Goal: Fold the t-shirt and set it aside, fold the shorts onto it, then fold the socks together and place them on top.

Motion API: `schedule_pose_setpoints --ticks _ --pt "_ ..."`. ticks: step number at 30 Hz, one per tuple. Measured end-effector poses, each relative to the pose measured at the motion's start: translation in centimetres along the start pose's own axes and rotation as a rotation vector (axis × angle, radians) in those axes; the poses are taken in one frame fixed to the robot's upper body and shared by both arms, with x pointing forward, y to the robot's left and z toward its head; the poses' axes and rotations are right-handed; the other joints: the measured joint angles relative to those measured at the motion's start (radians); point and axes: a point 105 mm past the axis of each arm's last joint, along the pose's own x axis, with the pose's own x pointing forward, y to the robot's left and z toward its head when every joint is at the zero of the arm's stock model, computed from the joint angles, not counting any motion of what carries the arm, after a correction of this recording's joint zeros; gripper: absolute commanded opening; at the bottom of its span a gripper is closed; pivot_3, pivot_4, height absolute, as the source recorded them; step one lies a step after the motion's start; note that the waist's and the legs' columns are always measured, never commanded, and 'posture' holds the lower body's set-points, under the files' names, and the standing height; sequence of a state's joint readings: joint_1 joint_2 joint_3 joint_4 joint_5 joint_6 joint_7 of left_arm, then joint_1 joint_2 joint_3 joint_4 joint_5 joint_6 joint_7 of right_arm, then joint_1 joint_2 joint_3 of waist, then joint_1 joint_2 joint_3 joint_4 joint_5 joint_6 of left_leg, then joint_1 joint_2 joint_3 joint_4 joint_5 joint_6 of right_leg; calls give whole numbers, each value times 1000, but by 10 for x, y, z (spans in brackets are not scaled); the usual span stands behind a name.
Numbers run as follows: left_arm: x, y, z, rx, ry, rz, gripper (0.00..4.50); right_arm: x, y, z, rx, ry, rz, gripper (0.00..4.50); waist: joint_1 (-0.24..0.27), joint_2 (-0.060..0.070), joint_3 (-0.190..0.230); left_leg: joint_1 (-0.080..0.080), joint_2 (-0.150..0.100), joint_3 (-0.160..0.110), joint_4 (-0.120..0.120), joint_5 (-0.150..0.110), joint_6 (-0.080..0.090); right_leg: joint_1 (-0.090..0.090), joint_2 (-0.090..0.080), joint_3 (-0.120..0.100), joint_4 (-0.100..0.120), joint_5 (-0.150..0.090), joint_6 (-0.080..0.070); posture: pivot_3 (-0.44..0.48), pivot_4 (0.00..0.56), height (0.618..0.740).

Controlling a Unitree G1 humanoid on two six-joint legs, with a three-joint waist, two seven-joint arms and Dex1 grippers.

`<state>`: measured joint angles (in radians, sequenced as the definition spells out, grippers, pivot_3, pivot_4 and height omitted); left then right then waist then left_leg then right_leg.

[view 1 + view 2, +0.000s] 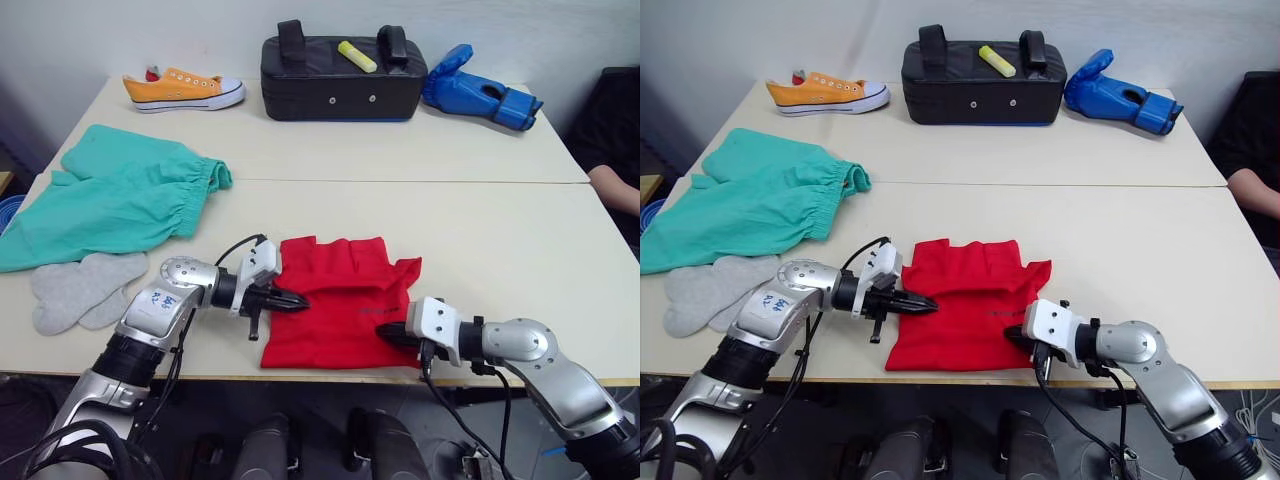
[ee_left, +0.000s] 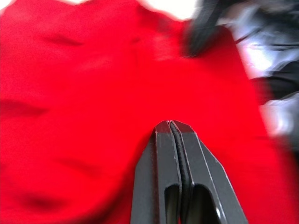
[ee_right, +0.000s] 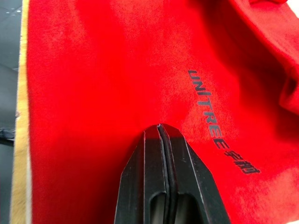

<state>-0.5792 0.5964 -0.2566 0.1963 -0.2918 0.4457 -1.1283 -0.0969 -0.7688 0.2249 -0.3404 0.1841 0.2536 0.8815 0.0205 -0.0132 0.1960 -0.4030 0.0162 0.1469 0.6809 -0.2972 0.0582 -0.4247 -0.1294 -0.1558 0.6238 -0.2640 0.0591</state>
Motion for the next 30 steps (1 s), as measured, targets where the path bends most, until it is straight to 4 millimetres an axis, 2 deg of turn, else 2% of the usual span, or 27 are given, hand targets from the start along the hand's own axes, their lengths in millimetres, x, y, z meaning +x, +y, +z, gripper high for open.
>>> schedule_pose_setpoints --ticks 2,7,9,11,13,16,19,23,27,30 --pt "0 11 -1 -13 -13 29 23 1 0 -1 0 1 -4 0 0 -2 -2 0 0 0 0 0 0 0 0 0 0 0 0 0 150 740" --pt "-12 60 9 -62 -107 255 23 4 -1 -2 21 -8 -27 0 2 -9 -8 1 0 -2 0 0 1 1 -2 -1 0 1 -1 0 150 740" --pt "-19 76 23 -111 -189 328 23 4 -1 -2 22 -8 -28 0 2 -9 -8 0 0 -2 0 0 1 1 -2 -1 0 1 -1 0 150 740" --pt "-28 80 41 -112 -253 335 23 4 -1 -2 22 -10 -27 0 1 -9 -8 0 0 -2 0 0 0 1 -2 -1 0 1 -1 0 150 740" --pt "-35 77 58 -93 -299 293 23 4 0 -2 21 -10 -26 0 -1 -9 -8 0 0 -1 0 0 0 1 -1 -1 -1 1 -1 0 150 740" --pt "-40 56 64 -78 -294 174 23 4 0 0 27 -20 -22 0 -7 -9 -8 0 0 -1 0 0 0 1 -1 -1 -1 1 -1 0 150 740" --pt "-43 15 53 -44 -214 12 23 0 -8 2 129 -46 -38 0 -20 -8 -7 -1 0 -1 0 0 0 1 -1 -1 -2 1 -1 0 150 740" --pt "-24 -20 36 48 -87 -118 23 -2 -37 17 138 -76 -86 0 -19 -7 -7 -1 0 -1 0 0 0 1 -2 0 -2 1 -1 0 150 740" --pt "3 -32 6 81 16 -129 23 9 -73 17 120 -38 -143 0 -21 -7 -7 -2 0 -1 0 0 0 -1 -2 0 -1 0 -1 0 150 740" --pt "12 -28 -4 117 45 -97 23 28 -85 10 126 -6 -148 0 -22 -7 -7 -3 0 -1 0 0 -1 -3 -1 -1 0 0 -3 0 150 740"
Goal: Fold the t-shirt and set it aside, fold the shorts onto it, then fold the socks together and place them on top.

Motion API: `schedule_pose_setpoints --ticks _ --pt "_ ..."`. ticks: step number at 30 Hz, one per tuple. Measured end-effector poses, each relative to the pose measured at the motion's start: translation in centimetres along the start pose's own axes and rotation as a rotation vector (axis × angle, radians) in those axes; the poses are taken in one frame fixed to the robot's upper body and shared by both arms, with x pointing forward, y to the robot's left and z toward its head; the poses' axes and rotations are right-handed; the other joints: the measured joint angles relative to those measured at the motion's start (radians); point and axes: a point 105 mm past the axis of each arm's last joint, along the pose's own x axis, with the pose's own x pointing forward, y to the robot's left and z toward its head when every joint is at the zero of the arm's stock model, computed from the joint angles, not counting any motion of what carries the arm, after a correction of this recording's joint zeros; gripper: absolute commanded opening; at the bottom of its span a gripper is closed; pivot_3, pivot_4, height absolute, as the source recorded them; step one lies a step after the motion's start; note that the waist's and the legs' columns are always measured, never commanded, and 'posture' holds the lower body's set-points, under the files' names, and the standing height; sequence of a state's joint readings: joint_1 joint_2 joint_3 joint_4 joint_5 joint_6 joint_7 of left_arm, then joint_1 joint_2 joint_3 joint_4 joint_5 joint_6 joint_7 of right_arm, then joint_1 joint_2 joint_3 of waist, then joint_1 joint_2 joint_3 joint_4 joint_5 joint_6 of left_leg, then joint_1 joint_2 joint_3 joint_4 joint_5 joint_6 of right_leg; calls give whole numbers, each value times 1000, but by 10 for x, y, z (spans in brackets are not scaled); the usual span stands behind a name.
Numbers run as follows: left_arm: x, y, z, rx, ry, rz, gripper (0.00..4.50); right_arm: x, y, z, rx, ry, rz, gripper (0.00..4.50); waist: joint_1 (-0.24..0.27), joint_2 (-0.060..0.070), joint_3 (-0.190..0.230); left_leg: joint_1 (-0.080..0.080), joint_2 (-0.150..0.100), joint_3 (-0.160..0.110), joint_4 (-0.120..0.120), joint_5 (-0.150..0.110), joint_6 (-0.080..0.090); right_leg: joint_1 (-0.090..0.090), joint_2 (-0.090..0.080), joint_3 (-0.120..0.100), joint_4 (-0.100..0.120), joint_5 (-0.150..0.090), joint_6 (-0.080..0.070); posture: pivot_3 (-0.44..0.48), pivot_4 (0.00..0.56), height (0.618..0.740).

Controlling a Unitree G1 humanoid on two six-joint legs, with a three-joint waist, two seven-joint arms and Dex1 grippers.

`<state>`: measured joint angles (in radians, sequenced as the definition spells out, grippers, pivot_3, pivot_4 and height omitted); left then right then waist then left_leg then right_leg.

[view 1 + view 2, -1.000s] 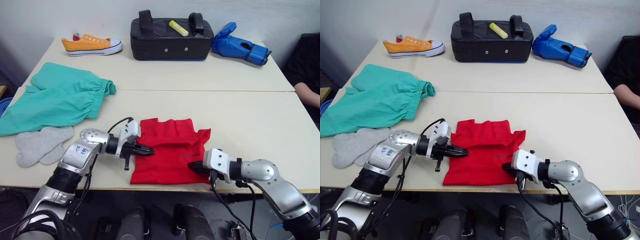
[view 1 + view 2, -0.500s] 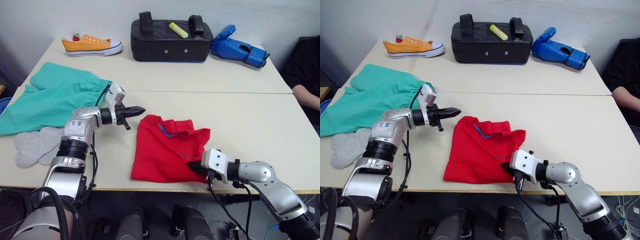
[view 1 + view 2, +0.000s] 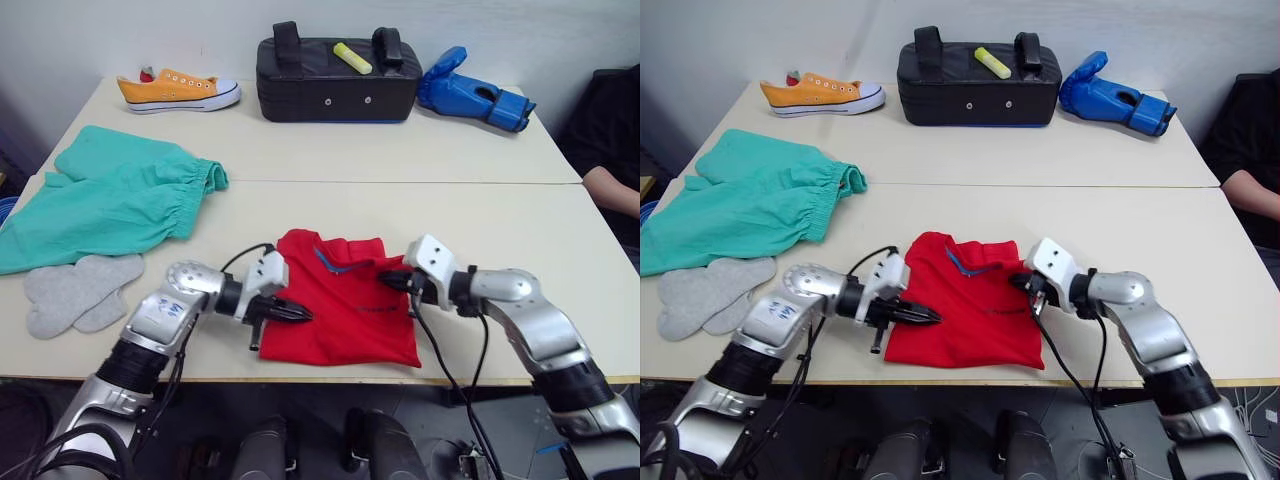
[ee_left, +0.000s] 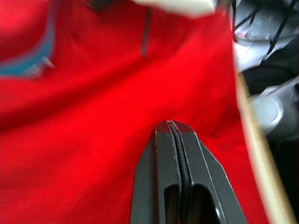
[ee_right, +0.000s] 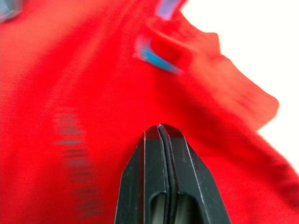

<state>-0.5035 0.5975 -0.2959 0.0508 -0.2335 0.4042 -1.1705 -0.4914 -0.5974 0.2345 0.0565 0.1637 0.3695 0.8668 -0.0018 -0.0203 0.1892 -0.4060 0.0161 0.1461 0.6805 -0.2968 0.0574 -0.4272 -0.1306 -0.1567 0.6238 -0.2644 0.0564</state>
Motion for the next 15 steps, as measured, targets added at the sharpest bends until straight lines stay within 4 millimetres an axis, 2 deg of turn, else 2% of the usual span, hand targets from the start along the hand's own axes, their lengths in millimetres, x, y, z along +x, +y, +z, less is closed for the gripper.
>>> schedule_pose_setpoints --ticks 2,9,13,15 --pt "-1 4 -2 41 10 26 23 11 -13 5 -27 1 -20 0 -3 2 -1 1 0 1 0 0 0 1 0 0 0 0 0 0 150 740" --pt "-4 6 -7 77 -12 74 23 21 -42 8 59 -13 -85 0 -7 2 -1 3 0 0 0 2 0 2 -1 1 3 0 0 0 150 740" --pt "-12 6 -7 27 -43 106 23 14 -50 10 88 -24 -100 0 -14 3 -1 3 0 0 0 2 0 1 -1 1 3 0 0 0 150 740" --pt "-20 7 -7 -16 -51 126 23 5 -52 14 134 -39 -93 0 -17 5 1 1 0 0 0 2 0 0 -1 0 3 0 0 0 150 740"
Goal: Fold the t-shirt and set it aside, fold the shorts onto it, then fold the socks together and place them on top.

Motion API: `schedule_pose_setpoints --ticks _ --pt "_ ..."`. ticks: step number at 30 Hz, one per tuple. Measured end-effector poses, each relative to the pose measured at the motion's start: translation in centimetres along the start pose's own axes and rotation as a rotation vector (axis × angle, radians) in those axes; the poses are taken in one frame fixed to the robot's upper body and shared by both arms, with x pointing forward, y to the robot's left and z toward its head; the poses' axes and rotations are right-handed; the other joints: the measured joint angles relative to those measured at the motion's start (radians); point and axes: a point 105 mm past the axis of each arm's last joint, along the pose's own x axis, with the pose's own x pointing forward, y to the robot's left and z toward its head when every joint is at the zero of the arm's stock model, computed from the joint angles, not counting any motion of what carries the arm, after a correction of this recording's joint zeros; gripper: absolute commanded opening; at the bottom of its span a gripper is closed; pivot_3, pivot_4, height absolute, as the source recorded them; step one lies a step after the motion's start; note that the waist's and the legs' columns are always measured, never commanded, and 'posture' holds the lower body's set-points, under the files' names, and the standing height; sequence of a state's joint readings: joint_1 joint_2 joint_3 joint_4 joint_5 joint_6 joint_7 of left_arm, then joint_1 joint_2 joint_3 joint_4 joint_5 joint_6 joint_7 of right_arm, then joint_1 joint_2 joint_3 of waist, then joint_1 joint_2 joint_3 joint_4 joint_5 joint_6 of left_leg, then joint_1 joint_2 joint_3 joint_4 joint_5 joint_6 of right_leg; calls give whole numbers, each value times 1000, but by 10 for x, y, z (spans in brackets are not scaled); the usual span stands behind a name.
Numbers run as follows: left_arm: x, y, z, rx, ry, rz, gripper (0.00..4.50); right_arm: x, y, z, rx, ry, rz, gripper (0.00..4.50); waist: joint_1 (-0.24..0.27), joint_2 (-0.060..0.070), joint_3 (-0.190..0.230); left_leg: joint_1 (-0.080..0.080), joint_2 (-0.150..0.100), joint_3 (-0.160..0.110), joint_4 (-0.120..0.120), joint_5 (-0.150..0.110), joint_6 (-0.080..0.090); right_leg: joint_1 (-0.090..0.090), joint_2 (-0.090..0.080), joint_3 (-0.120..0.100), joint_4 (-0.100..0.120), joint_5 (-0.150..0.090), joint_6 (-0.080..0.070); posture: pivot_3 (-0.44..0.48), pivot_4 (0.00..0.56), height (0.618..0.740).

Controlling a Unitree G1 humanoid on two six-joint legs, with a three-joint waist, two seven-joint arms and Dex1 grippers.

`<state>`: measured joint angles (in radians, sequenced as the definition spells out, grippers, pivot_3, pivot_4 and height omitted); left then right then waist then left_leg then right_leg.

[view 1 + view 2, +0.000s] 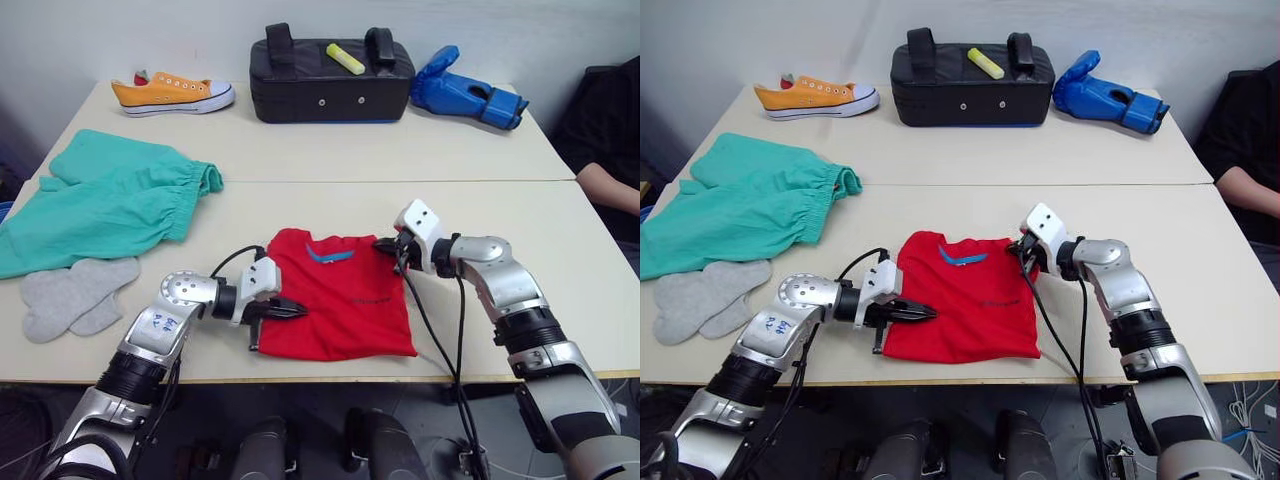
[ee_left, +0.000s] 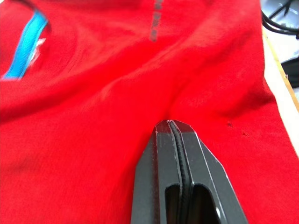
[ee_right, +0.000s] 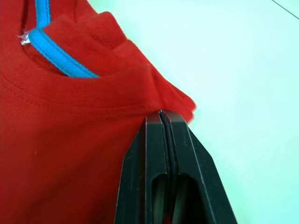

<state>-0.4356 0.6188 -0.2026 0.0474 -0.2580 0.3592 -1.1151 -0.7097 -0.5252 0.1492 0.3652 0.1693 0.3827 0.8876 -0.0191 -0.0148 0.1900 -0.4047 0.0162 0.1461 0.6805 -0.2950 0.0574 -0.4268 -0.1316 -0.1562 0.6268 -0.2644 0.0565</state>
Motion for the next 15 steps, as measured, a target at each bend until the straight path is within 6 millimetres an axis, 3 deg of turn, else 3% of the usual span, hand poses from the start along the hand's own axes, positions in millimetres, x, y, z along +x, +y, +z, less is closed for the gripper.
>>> schedule_pose_setpoints --ticks 2,4,6,10,15 --pt "-12 5 2 -53 -1 25 23 -18 -2 10 44 -23 9 0 2 3 2 -1 0 -1 0 0 0 -1 0 0 0 0 0 0 150 740" --pt "-31 12 19 -86 -50 46 417 -49 -6 19 115 -36 -3 0 9 4 3 -2 0 -2 -1 0 0 -1 0 -1 -1 0 0 0 150 740" --pt "-45 15 46 -60 -131 45 977 -74 -1 17 215 -23 0 369 19 5 3 -2 0 -2 -1 -1 1 0 0 -1 -4 0 0 0 150 740" --pt "-63 15 84 26 -231 58 2247 -106 28 -10 422 66 68 1605 21 5 3 -2 0 -2 -1 -2 2 2 0 -1 -7 0 1 0 150 740" --pt "-68 -4 97 33 -242 -54 3844 -126 59 -36 668 129 134 3378 15 5 3 -1 0 -1 -3 -2 2 1 1 -1 -6 1 1 0 150 740"
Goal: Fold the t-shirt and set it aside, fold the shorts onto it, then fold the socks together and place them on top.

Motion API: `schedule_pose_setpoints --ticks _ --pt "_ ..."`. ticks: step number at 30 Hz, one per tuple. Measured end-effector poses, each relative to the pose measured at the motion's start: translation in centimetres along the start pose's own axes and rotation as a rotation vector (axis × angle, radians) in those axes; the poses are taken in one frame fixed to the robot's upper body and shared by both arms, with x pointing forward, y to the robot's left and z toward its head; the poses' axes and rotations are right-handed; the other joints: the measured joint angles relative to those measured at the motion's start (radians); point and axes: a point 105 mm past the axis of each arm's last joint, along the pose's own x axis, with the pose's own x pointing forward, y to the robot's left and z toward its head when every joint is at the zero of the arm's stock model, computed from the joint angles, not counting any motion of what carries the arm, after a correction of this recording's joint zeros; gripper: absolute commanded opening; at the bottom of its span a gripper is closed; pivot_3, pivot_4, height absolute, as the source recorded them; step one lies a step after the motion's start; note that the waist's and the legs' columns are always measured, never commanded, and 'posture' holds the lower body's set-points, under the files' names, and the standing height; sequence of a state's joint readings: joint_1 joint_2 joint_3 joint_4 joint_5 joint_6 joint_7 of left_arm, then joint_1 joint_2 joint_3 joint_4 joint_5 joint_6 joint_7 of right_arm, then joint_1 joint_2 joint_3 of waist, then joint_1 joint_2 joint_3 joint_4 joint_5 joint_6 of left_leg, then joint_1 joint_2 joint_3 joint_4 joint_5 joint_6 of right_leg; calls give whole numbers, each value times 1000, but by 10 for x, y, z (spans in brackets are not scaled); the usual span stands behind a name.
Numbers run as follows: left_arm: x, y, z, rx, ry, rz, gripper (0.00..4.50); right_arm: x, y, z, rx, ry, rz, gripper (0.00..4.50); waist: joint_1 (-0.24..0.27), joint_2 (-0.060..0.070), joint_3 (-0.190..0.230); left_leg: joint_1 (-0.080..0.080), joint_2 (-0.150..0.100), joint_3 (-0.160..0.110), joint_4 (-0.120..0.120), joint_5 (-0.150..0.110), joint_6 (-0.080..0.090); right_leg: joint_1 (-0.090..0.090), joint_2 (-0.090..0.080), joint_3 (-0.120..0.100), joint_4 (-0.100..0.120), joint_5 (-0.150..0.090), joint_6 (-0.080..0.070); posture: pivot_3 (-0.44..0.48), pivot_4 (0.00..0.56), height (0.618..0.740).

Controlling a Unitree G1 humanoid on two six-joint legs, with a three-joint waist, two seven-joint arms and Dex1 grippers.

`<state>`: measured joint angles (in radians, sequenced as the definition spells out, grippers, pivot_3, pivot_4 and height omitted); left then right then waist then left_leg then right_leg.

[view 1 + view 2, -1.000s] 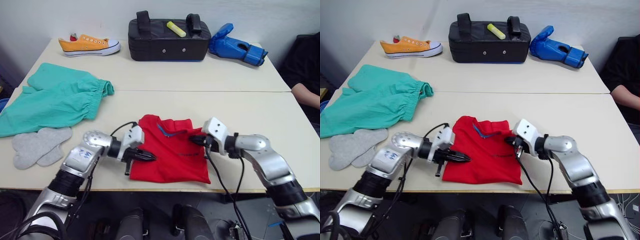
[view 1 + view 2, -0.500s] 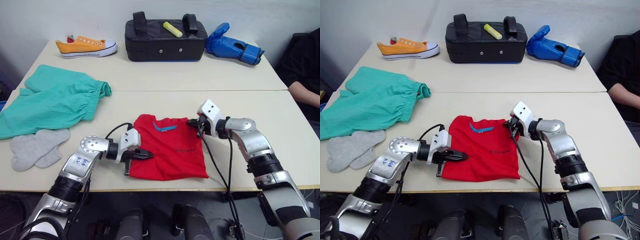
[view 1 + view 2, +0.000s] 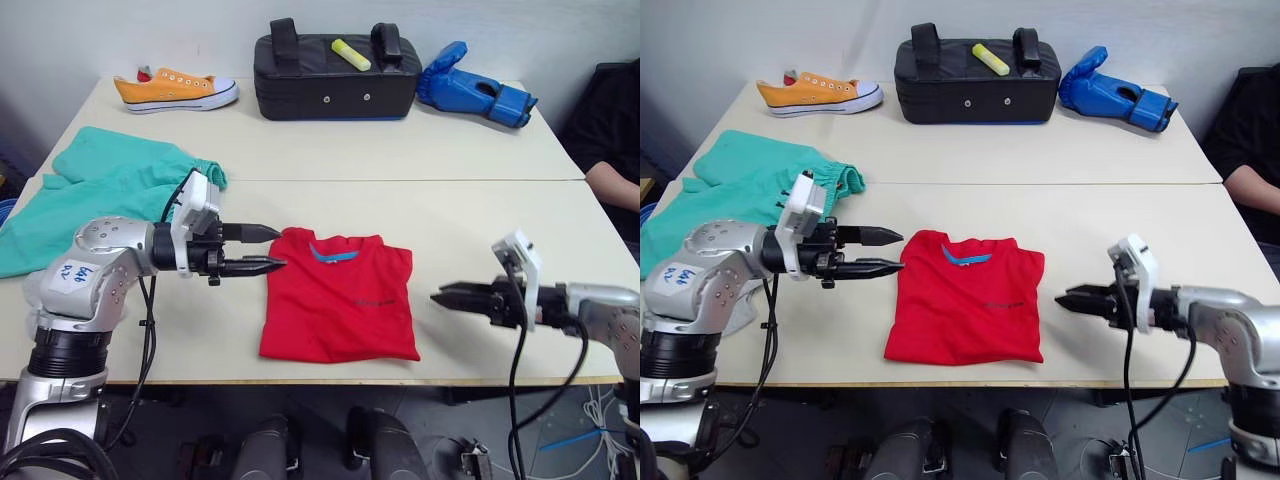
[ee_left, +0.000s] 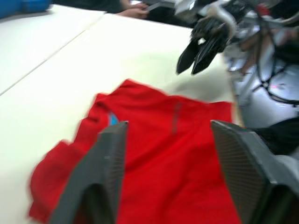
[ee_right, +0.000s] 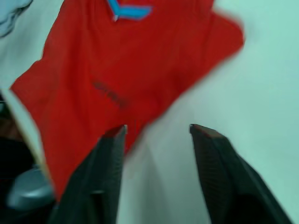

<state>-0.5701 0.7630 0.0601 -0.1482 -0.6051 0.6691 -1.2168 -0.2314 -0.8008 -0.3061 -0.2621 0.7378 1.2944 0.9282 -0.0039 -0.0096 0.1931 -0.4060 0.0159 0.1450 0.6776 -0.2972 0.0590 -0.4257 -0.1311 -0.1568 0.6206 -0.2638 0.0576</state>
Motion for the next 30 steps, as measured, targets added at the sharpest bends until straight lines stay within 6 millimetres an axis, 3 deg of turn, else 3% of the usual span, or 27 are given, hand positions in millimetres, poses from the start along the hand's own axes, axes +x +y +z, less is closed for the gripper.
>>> schedule_pose_setpoints --ticks 2,3,5,10,14,19,25,30 --pt "2 -8 3 0 -8 -49 4497 7 3 -7 55 -12 15 4144 0 0 0 1 0 0 -1 1 -1 0 0 0 1 0 0 0 150 740" --pt "3 -11 4 0 -11 -66 4500 13 4 -10 82 -19 26 4481 0 0 0 1 0 0 -1 1 -1 0 0 0 1 0 0 0 150 740" --pt "2 -14 2 -9 -10 -78 4500 25 6 -15 139 -35 52 4481 3 0 0 1 0 0 -2 1 -2 -1 0 0 1 0 0 0 150 740" --pt "2 -16 1 2 -2 -85 4500 51 10 -5 185 -88 102 4481 -2 0 0 2 0 1 -2 1 -2 -1 1 1 1 0 0 0 150 740" --pt "4 -19 4 31 0 -93 4500 77 20 6 165 -95 163 4481 -11 -1 0 3 0 1 -6 3 -4 -1 2 1 1 0 0 0 150 740" --pt "4 -18 5 41 -2 -77 4500 92 34 5 103 -59 223 4481 -22 -2 -1 3 0 1 -11 4 -5 -1 3 1 1 0 -1 0 150 740" --pt "4 -16 6 69 1 -56 4500 104 34 1 56 -26 227 2480 -24 -2 -1 3 0 2 -11 5 -5 -1 4 1 1 0 -1 0 150 740" --pt "6 -14 4 90 11 -47 4500 100 27 0 54 -8 200 746 -21 -2 -1 3 0 1 -11 4 -5 -1 3 1 1 0 -1 0 150 740"
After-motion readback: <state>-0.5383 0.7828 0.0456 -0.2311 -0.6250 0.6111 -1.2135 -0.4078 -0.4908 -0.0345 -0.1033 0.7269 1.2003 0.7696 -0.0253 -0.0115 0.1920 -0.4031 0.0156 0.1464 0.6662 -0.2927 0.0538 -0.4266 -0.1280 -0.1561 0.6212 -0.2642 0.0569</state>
